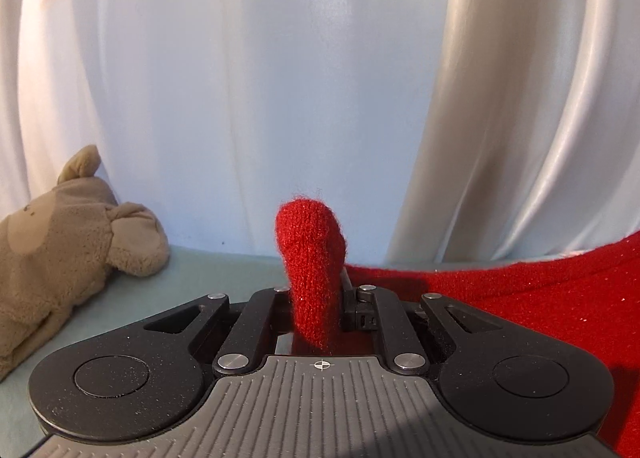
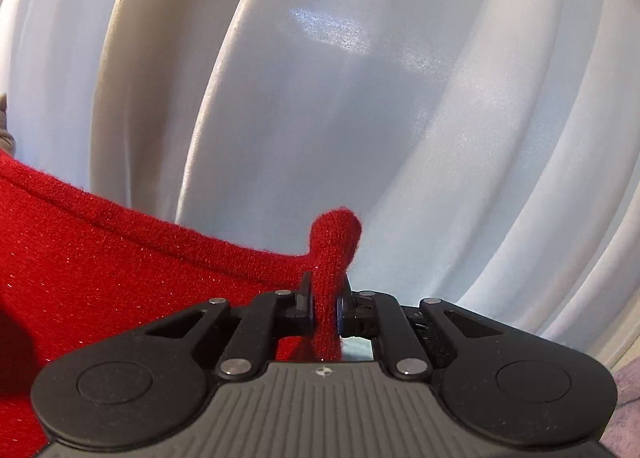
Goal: Fold small clothes
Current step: 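Lift the hem with both grippers and fold it over toward the collar, then release the hem with both grippers and press the fold flat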
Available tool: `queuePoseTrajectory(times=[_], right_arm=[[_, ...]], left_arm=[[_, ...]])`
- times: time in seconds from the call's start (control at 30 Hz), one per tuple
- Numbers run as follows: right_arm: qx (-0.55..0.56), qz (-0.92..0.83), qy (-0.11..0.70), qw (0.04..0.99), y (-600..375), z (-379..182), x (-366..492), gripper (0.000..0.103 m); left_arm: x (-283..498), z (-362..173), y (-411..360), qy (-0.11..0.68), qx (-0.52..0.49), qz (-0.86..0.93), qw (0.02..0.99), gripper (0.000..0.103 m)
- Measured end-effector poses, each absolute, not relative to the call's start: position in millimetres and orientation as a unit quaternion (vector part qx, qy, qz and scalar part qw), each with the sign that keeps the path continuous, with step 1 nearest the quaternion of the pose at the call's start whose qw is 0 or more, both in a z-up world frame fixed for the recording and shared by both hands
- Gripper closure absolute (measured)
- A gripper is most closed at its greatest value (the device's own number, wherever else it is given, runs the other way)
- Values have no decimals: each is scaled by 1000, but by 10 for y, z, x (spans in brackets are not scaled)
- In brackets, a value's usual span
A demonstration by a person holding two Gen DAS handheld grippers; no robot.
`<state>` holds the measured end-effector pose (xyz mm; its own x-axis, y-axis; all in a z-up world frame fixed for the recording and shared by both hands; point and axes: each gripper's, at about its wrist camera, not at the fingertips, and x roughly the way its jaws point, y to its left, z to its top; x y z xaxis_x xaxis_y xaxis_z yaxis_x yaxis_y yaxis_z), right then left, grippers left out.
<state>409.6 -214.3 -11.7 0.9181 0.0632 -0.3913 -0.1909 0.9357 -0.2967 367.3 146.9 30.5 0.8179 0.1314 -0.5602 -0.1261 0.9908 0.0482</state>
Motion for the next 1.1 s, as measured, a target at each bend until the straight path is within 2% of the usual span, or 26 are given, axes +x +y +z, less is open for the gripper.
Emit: queuePoseTrajectory(times=[0.17, 0.33, 0.37, 0.43, 0.47, 0.53, 0.57, 0.6, 0.63, 0.7, 0.73, 0.83, 0.87, 0.9, 1.0, 1.1], right_arm=[[-188, 45, 235, 953, -1994, -475, 4396, 95], [-214, 28, 260, 941, -1954, -718, 4510, 94], [-219, 28, 261, 940, -1938, -737, 4541, 94], [-229, 30, 271, 935, -1929, -794, 4578, 94], [-234, 30, 278, 931, -1971, -815, 4570, 94], [-235, 28, 289, 928, -1996, -866, 4588, 85], [-229, 14, 286, 930, -2034, -839, 4578, 71], [-224, -11, 280, 933, -2084, -797, 4546, 67], [-215, -39, 273, 937, -2149, -730, 4494, 67], [-166, -62, 258, 950, -2324, -560, 4263, 64], [-131, -59, 255, 956, -2418, -477, 4109, 63], [-21, -9, 265, 964, -2648, -322, 3524, 50], [14, 3, 273, 962, -2701, -318, 3302, 45], [44, 10, 284, 958, -2735, -338, 3131, 45], [133, 25, 318, 938, -2814, -517, 2781, 45], [167, 27, 354, 920, -2818, -751, 2695, 48]], left_arm=[[3859, -147, 1339, 330, 36, 94, 939, 90], [3851, -326, 1311, 323, 57, 100, 939, 87], [3854, -349, 1319, 322, 60, 105, 939, 84], [3888, -431, 1353, 325, 72, 121, 935, 68], [3891, -446, 1378, 326, 73, 128, 934, 64], [3852, -369, 1481, 330, 57, 130, 933, 53], [3806, -300, 1531, 330, 50, 138, 933, 51], [3720, -208, 1583, 326, 46, 155, 931, 51], [3603, -117, 1617, 316, 45, 171, 932, 53], [3312, 51, 1664, 290, 33, 174, 941, 50], [3105, 136, 1684, 279, 12, 163, 946, 45], [2565, 248, 1668, 270, -56, 130, 952, 34], [2410, 238, 1643, 273, -79, 119, 951, 34], [2277, 213, 1609, 279, -99, 104, 950, 34], [2012, 60, 1454, 301, -131, 94, 940, 34], [1966, -69, 1363, 328, -130, 91, 931, 35]])
